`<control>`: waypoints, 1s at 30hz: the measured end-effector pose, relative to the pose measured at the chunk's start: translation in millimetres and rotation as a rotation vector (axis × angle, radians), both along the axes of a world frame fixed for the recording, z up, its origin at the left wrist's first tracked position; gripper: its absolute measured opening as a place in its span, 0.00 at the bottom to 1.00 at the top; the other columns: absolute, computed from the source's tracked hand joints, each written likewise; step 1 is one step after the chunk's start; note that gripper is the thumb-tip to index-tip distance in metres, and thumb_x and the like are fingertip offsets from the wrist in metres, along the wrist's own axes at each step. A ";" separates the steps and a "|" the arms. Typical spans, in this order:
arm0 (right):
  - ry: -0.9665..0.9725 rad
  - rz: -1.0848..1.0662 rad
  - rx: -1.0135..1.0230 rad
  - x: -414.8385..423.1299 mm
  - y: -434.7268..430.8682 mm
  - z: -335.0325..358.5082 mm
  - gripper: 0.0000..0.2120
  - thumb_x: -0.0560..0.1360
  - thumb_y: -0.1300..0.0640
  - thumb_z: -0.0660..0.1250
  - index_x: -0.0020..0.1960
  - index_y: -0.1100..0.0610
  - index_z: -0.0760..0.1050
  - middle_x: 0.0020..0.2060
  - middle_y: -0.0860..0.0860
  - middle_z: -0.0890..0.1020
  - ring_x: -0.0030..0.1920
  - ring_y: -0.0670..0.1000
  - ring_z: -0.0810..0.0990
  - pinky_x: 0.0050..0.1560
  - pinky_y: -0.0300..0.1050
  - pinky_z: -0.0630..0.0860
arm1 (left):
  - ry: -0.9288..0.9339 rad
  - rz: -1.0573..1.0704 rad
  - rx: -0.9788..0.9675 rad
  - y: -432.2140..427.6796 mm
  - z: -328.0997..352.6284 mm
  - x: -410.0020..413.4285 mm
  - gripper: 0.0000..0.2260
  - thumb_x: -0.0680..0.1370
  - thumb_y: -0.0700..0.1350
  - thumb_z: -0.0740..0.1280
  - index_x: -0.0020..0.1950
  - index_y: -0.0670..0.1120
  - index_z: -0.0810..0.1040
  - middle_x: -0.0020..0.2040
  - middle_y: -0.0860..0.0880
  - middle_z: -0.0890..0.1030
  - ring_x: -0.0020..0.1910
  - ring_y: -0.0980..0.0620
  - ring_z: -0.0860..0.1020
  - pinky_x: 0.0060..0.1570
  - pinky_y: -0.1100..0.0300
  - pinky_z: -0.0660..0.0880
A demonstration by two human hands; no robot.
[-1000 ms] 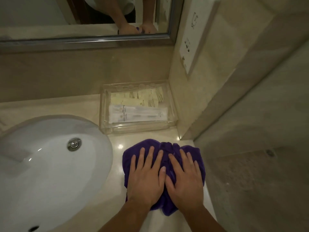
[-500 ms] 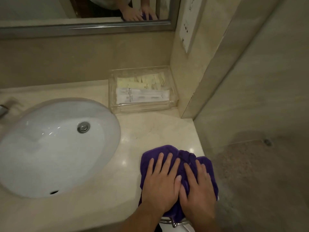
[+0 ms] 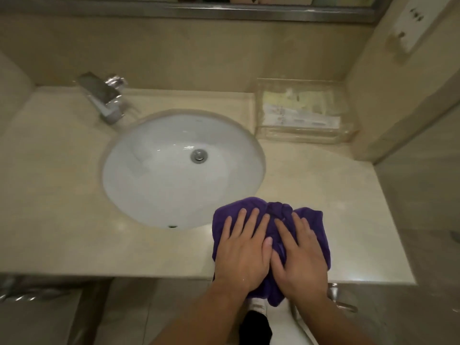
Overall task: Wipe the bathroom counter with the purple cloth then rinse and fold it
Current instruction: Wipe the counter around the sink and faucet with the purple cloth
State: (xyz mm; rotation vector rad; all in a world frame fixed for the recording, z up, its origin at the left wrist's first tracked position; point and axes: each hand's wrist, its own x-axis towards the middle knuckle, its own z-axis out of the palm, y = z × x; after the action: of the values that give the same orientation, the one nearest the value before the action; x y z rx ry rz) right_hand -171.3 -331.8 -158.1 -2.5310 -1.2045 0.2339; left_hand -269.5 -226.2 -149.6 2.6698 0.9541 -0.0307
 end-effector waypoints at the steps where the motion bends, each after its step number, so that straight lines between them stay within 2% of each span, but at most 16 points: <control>1: -0.009 0.020 0.006 -13.8 9.2 -0.3 0.28 0.78 0.41 0.54 0.74 0.51 0.70 0.77 0.56 0.66 0.77 0.60 0.63 0.74 0.57 0.63 | 0.000 0.025 0.006 6.7 -0.8 -16.2 0.23 0.82 0.54 0.50 0.75 0.51 0.70 0.73 0.50 0.73 0.74 0.47 0.68 0.75 0.46 0.58; 4: -0.032 0.058 0.027 -54.5 36.3 1.1 0.28 0.77 0.42 0.56 0.73 0.51 0.71 0.75 0.57 0.68 0.75 0.61 0.66 0.72 0.59 0.67 | 0.008 0.089 0.009 26.6 -1.3 -60.1 0.23 0.83 0.54 0.50 0.75 0.52 0.70 0.73 0.50 0.73 0.73 0.48 0.69 0.74 0.47 0.59; 9: -0.056 0.181 0.002 -124.5 87.6 -0.8 0.27 0.77 0.42 0.56 0.72 0.51 0.73 0.75 0.58 0.69 0.75 0.60 0.67 0.73 0.57 0.66 | 0.043 0.206 0.010 66.2 -2.7 -139.4 0.25 0.84 0.55 0.42 0.74 0.52 0.70 0.72 0.51 0.74 0.74 0.49 0.69 0.71 0.48 0.55; 13: -0.075 0.274 -0.025 -180.0 131.5 0.9 0.27 0.77 0.43 0.55 0.71 0.52 0.75 0.73 0.57 0.72 0.72 0.61 0.70 0.71 0.56 0.67 | 0.025 0.312 0.016 99.0 -4.7 -200.3 0.25 0.83 0.55 0.43 0.77 0.54 0.67 0.75 0.53 0.69 0.76 0.51 0.65 0.76 0.49 0.56; 18: -0.119 0.368 -0.023 -234.6 180.2 3.3 0.27 0.77 0.42 0.54 0.70 0.51 0.76 0.71 0.57 0.74 0.71 0.60 0.73 0.69 0.56 0.67 | 0.048 0.411 0.049 136.7 -8.7 -260.0 0.24 0.83 0.54 0.47 0.76 0.54 0.69 0.75 0.52 0.70 0.75 0.50 0.67 0.72 0.50 0.55; 26: -0.139 0.414 -0.005 -243.5 192.1 -4.9 0.26 0.78 0.41 0.55 0.72 0.49 0.72 0.73 0.56 0.72 0.73 0.58 0.70 0.71 0.54 0.64 | 0.054 0.448 0.078 146.9 -11.7 -272.6 0.24 0.83 0.55 0.46 0.76 0.54 0.67 0.76 0.51 0.69 0.76 0.49 0.65 0.75 0.47 0.57; 30: -0.108 0.445 0.016 -235.8 186.8 -4.3 0.26 0.78 0.41 0.56 0.73 0.49 0.71 0.73 0.55 0.72 0.73 0.57 0.70 0.72 0.53 0.64 | 0.100 0.451 0.096 142.6 -8.1 -265.9 0.24 0.83 0.55 0.46 0.75 0.52 0.68 0.74 0.48 0.71 0.74 0.46 0.68 0.73 0.46 0.57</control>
State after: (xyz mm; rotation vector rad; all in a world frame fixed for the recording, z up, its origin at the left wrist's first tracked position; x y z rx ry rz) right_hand -407.1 -145.0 -162.5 -2.2554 -1.7957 0.1896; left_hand -535.4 -83.7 -157.7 2.4901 1.6033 -0.0196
